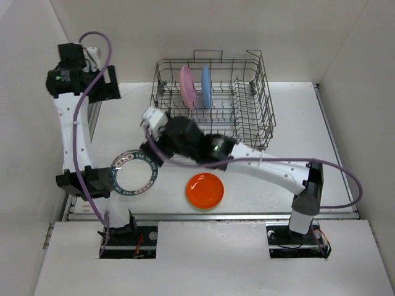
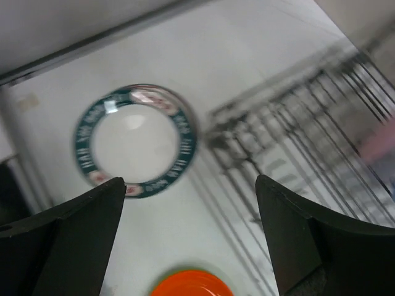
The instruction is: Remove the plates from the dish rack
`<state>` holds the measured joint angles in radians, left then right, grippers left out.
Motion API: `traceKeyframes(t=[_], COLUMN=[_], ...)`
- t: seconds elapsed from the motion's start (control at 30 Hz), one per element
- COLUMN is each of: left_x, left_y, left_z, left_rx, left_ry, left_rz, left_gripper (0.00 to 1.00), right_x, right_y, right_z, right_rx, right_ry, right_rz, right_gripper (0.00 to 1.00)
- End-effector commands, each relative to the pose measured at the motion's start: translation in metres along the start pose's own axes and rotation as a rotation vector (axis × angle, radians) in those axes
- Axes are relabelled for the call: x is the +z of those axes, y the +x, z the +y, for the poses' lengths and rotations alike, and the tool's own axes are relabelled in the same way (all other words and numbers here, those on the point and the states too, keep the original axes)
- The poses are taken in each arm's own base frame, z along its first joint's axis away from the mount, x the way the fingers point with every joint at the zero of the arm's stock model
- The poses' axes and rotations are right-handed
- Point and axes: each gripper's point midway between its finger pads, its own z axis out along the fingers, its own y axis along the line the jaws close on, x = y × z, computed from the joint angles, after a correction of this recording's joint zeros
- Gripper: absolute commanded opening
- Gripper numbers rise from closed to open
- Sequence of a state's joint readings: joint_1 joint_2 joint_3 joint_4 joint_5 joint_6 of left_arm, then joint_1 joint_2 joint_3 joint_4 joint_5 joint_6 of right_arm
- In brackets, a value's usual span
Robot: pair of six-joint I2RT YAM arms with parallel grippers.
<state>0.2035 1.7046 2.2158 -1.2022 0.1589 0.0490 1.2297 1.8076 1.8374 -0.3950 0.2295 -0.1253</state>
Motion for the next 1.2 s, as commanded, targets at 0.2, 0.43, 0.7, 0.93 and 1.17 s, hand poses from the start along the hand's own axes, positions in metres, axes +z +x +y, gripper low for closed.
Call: traceKeyframes(t=[0.2, 0.43, 0.7, 0.93, 1.17], left_x=[0.046, 0.083, 0.145, 0.168, 0.193], left_y=[-0.05, -0.079, -0.066, -0.067, -0.047], left_z=[-0.126, -0.218, -0.25, -0.238, -0.249], left_rx=[0.198, 0.153, 0.214, 0.238, 0.3], left_ry=[0.124, 0.128, -0.041, -0.208, -0.153], left_rz=[-0.173, -0.334, -0.35, -0.389, -0.324], left_gripper=[0.83, 0.82, 0.86, 0.81, 0.65], right_x=[-0.091, -0.178, -0.191, -0.175, -0.164], right_y=[0.032, 0.083, 0.157, 0.186, 0.214], right_z=[-0.283, -0.415, -0.471, -0.483, -0.487], right_rx=[0.574, 0.69, 0.733, 0.734, 0.737], right_ry=[0.549, 0.999, 1.169, 1.163, 1.164], right_rz=[-0.048, 0.001, 0.09, 0.146, 0.207], right_gripper=[0.92, 0.92, 0.92, 0.91, 0.91])
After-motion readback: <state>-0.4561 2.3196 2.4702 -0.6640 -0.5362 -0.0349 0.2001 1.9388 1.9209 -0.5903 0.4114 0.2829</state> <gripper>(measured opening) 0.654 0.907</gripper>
